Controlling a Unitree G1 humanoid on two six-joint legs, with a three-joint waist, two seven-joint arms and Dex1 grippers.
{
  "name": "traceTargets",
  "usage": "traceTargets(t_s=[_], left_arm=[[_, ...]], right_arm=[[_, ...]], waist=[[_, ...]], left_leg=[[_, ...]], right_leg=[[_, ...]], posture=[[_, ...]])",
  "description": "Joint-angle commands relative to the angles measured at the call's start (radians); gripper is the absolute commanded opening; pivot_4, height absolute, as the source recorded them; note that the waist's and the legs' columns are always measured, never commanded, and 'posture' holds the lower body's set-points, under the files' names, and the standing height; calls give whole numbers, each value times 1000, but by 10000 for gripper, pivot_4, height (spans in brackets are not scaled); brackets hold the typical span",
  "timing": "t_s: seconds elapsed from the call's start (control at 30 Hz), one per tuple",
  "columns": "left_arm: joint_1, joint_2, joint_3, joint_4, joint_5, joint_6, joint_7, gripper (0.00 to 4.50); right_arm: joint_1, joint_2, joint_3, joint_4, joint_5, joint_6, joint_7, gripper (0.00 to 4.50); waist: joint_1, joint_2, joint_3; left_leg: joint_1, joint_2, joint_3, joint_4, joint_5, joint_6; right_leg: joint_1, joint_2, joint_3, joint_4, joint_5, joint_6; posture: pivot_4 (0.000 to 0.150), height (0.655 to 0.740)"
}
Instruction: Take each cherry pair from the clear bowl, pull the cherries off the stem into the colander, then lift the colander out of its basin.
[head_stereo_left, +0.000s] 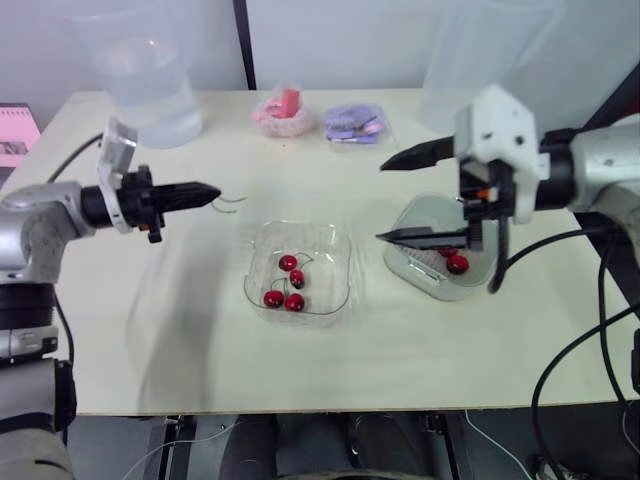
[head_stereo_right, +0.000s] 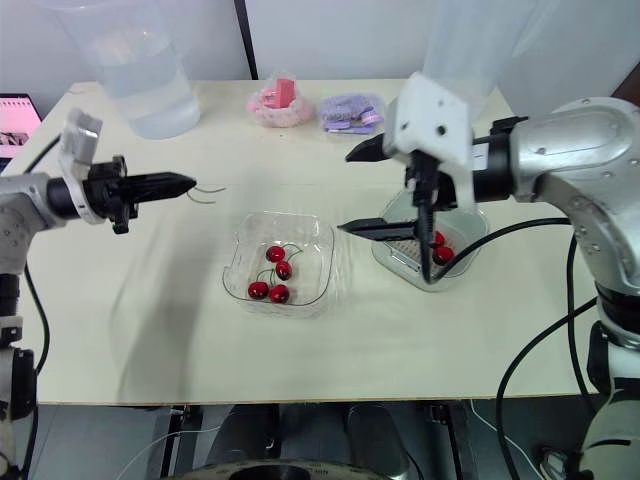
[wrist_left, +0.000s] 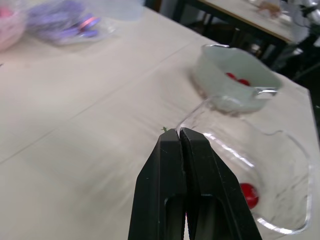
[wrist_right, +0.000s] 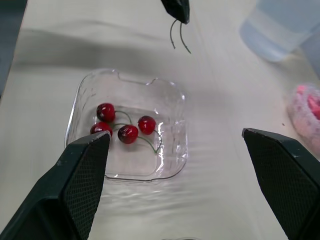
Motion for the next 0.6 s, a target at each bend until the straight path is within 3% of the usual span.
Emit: traceTargets(t_s=[0.03, 0.2, 0.43, 0.53, 0.6], left_arm=[[-34, -12, 4, 50, 35, -46, 8, 0], [-71, -114, -2, 249, 101, -80, 106, 0], [-82, -163, 8, 396, 161, -109, 154, 0], [-75, -154, 30, 402, 156, -101, 161, 10073], [-63, -139, 39, 385, 149, -87, 148, 20163]], right_arm=[[-64, 20, 22, 20, -36, -9, -7, 44876], [-156, 101, 156, 67, -114, 45, -39, 44876], [-154, 127, 186, 59, -150, 39, -31, 44876], [-152, 130, 186, 58, -157, 38, -26, 45000], [-149, 131, 188, 59, -163, 37, -24, 45000]], waist=[[1, 0, 0], [0, 0, 0], [-4, 0, 0], [-5, 0, -1], [-5, 0, -1]], left_leg=[[0, 0, 0, 0, 0, 0], [1, 0, 0, 0, 0, 0], [-1, 0, 0, -1, 0, 0], [-1, 0, 0, -1, 0, 0], [-1, 0, 0, -1, 0, 0]], right_leg=[[0, 0, 0, 0, 0, 0], [0, 0, 0, 1, 0, 0], [-2, 0, 0, 0, 0, 0], [-2, 0, 0, 1, 0, 0], [-2, 0, 0, 2, 0, 0]], posture=[[1500, 7367], [1500, 7367], [1500, 7367], [1500, 7367], [1500, 7367]])
